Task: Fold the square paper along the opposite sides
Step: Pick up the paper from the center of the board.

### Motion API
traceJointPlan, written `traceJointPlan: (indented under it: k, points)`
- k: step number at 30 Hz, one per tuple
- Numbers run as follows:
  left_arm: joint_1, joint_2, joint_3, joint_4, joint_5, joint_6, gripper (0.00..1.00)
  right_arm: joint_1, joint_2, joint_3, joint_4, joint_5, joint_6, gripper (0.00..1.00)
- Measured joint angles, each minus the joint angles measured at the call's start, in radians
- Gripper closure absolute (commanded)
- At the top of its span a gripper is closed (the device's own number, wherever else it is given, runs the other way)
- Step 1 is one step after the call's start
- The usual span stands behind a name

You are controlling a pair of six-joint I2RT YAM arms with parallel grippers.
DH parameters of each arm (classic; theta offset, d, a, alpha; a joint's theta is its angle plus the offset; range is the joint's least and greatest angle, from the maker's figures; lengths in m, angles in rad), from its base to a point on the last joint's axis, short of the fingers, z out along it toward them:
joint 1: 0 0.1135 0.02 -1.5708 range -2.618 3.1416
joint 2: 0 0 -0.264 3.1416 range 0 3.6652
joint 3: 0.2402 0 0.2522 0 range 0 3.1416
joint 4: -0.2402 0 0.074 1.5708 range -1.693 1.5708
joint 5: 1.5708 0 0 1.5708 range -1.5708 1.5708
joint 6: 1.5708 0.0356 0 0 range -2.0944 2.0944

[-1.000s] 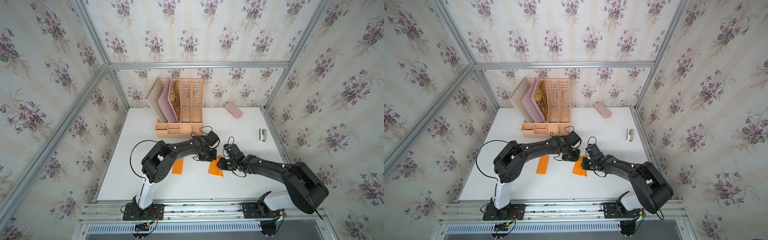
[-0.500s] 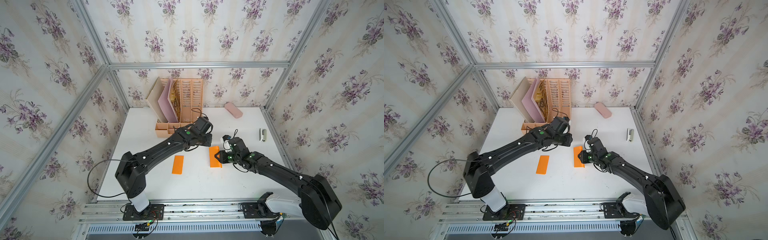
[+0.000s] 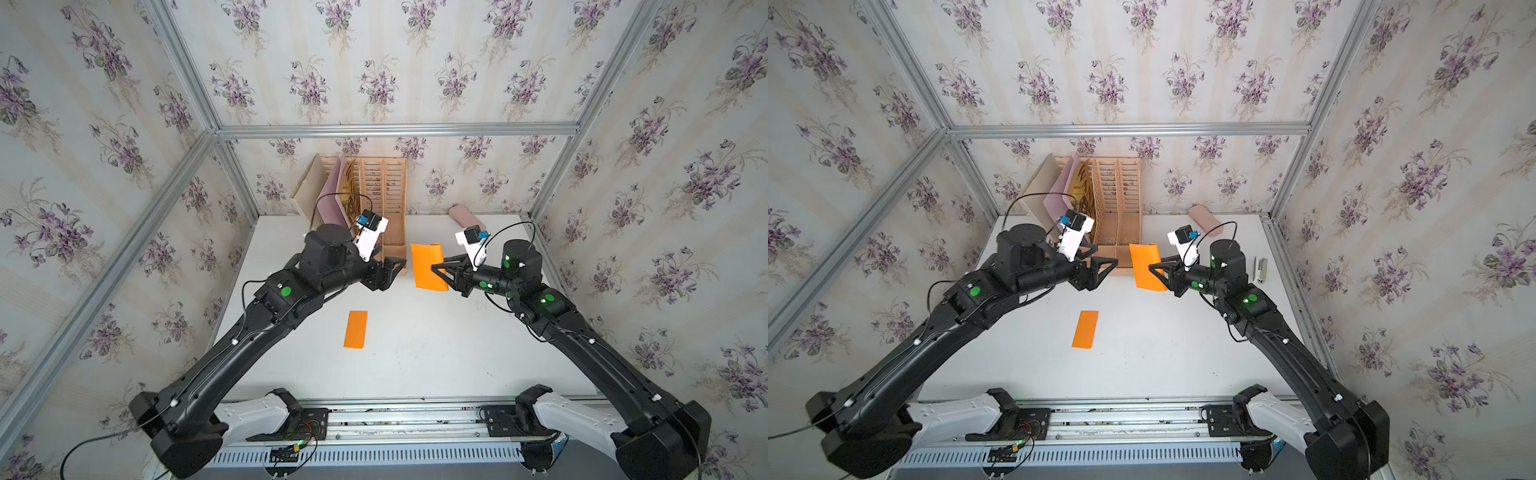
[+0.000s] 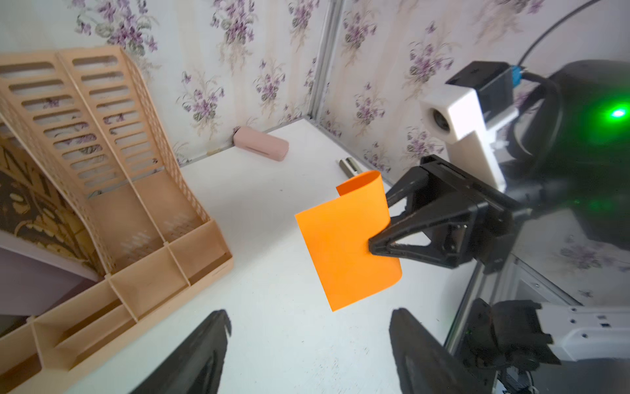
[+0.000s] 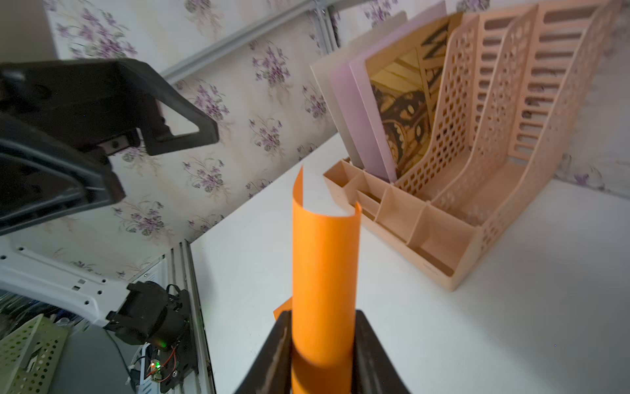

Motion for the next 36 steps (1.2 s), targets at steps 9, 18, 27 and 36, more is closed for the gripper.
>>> traceJointPlan:
  k: [9,18,27,36]
  points:
    - [0.072,-0.080,-0.076,0.132,0.415,0.011,0.17,-0.074,0.008,0.017,0.272,-0.347,0.057,0.69]
    - [0.072,-0.081,-0.108,0.280,0.521,-0.033,0.18,-0.077,0.058,0.016,0.568,-0.510,0.247,0.68]
    - [0.072,-0.052,-0.154,0.473,0.539,-0.128,0.25,-0.076,0.103,0.010,0.740,-0.547,0.401,0.68]
    - [0.065,0.002,-0.155,0.596,0.551,-0.201,0.38,-0.064,0.130,0.010,0.802,-0.560,0.462,0.69]
